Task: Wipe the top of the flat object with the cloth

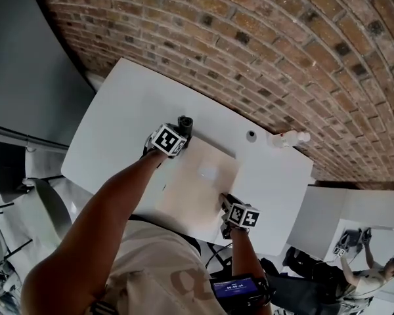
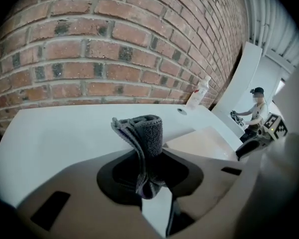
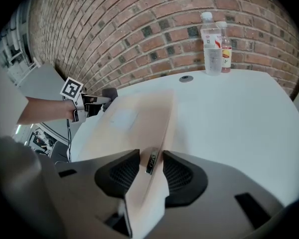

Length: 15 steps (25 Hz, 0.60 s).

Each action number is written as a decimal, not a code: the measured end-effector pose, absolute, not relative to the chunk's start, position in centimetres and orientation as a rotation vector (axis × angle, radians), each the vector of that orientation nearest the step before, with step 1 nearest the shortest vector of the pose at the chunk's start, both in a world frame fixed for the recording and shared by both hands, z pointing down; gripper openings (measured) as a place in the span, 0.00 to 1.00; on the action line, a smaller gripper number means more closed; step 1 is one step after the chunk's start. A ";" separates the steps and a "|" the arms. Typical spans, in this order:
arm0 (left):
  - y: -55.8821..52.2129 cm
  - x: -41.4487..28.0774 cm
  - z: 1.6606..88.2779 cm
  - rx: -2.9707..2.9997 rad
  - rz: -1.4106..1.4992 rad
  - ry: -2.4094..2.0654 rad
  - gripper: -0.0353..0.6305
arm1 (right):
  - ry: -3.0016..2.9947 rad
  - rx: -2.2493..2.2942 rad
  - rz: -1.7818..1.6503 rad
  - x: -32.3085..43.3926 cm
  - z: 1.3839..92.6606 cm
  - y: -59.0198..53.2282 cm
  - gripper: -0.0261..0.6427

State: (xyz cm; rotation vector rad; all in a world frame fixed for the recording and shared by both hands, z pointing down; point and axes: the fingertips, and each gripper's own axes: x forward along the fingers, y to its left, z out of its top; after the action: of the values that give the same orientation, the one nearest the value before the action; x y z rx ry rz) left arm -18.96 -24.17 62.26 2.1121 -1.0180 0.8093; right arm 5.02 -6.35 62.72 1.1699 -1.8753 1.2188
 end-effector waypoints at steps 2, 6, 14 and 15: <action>-23.4 -18.9 62.5 2.129 0.857 -0.997 0.22 | -1.876 1.175 1.221 5.1 62.7 -6.3 0.28; -21.0 -18.8 62.7 2.188 0.970 -0.919 0.21 | -1.876 1.184 1.230 5.1 62.7 -6.2 0.28; -16.0 -18.2 62.5 2.215 0.951 -0.806 0.21 | -1.881 1.207 1.246 5.1 62.8 -6.2 0.28; -15.4 -18.2 62.4 2.208 0.942 -0.795 0.21 | -1.879 1.207 1.248 5.1 62.8 -6.2 0.28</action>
State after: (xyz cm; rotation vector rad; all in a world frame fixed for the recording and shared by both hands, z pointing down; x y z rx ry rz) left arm -18.20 -15.39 62.42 2.2085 -0.7949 0.9423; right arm 5.10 -6.19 62.80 1.2074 -1.8795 1.2480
